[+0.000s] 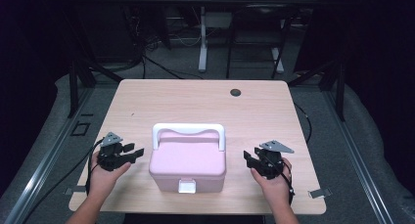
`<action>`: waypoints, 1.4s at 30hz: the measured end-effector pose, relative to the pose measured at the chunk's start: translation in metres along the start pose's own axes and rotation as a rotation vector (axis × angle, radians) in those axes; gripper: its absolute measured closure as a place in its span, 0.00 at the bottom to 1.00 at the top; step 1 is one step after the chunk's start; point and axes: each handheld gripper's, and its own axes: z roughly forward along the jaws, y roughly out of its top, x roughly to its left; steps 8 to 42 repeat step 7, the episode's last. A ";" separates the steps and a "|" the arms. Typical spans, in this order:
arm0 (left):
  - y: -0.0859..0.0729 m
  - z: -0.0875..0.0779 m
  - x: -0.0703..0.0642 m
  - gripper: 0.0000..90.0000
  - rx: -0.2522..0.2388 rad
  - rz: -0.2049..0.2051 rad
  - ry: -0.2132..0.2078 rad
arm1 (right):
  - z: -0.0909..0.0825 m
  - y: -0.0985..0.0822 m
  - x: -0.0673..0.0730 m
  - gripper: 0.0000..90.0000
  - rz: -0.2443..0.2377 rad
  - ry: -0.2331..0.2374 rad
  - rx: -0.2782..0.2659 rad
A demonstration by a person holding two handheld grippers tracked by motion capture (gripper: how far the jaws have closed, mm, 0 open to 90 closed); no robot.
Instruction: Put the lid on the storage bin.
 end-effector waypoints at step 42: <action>-0.003 0.006 0.003 0.52 0.023 0.017 0.017 | 0.006 -0.004 -0.006 0.57 0.000 -0.025 0.014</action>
